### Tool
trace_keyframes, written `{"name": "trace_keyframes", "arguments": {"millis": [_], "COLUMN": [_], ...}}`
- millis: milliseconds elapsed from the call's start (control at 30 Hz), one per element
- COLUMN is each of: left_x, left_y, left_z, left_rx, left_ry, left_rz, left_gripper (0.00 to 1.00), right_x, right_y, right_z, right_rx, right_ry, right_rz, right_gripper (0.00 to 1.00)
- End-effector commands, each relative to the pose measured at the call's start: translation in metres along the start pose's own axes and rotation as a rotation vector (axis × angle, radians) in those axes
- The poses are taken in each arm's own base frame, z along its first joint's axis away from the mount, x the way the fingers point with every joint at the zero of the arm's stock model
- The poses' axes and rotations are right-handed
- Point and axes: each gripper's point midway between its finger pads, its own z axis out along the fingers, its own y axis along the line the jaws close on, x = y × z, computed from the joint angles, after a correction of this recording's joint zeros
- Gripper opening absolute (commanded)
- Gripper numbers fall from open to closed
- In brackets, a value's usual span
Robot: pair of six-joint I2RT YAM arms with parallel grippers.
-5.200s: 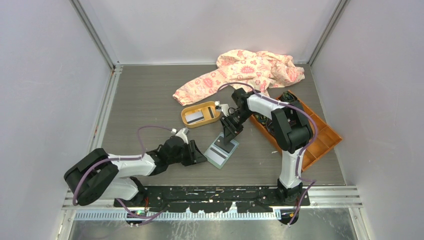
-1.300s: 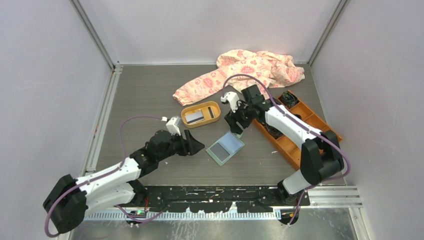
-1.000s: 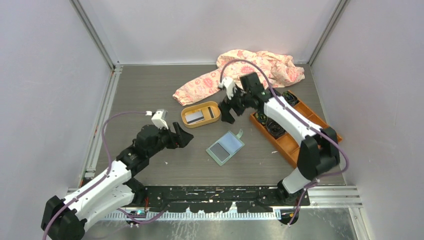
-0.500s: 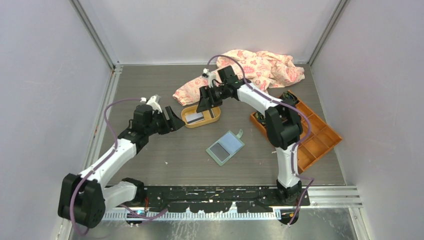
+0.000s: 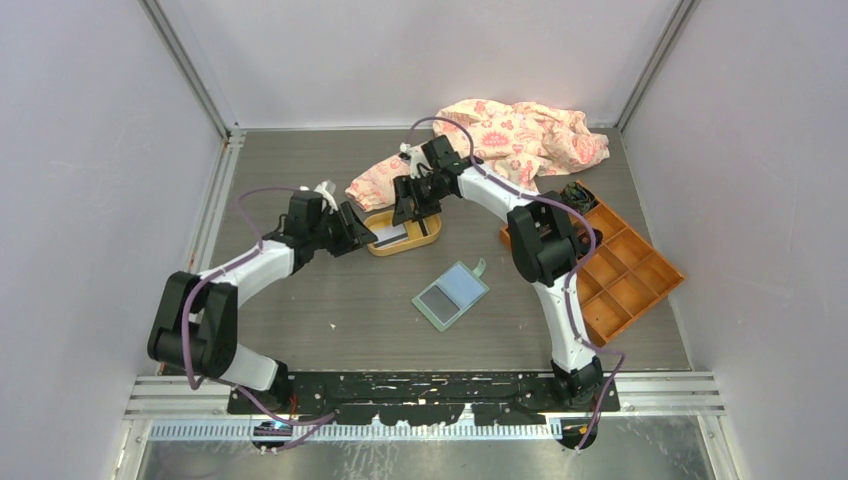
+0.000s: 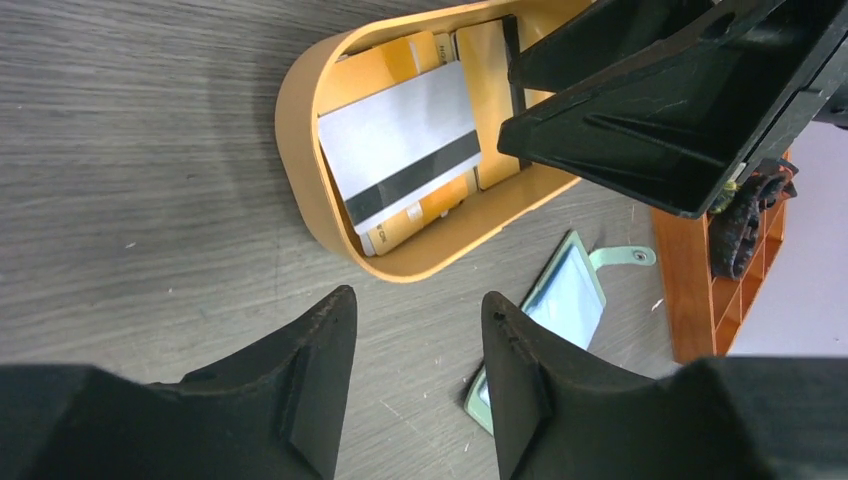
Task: Put the credit cards into the card holder
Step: Pick up the credit card from the storage box.
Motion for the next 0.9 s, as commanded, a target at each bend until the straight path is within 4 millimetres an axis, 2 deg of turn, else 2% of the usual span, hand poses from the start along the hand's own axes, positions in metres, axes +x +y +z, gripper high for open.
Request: {"name": "trace_keyframes", "arguments": {"millis": [0, 133, 333, 500, 867], "left_x": [-0.015, -0.013, -0.009, -0.007, -0.003], "left_y": [-0.011, -0.007, -0.003, -0.004, -0.003], "left_z": [0.012, 0.022, 0.033, 0.036, 0.035], "left_rx": [0.042, 0.029, 0.022, 0.033, 0.028], "left_ry": [-0.002, 0.035, 0.076, 0.095, 0.118], "left_rz": [-0.007, -0.009, -0.005, -0.010, -0.019], "left_gripper": [0.47, 0.39, 0.33, 0.28, 0.25], "right_x": [-0.005, 0.002, 0.015, 0.018, -0.015], "right_y": [-0.003, 0.000, 0.013, 0.022, 0.067], "right_z": [0.007, 0.014, 0.023, 0.028, -0.007], "right_rx": [0.043, 0.011, -0.089, -0.146, -0.385], "right_ry": [0.000, 0.023, 0.067, 0.084, -0.015], "right_rz": [-0.015, 0.006, 0.083, 0.136, 0.228], "right_gripper": [0.68, 0.68, 0.60, 0.55, 0.43]}}
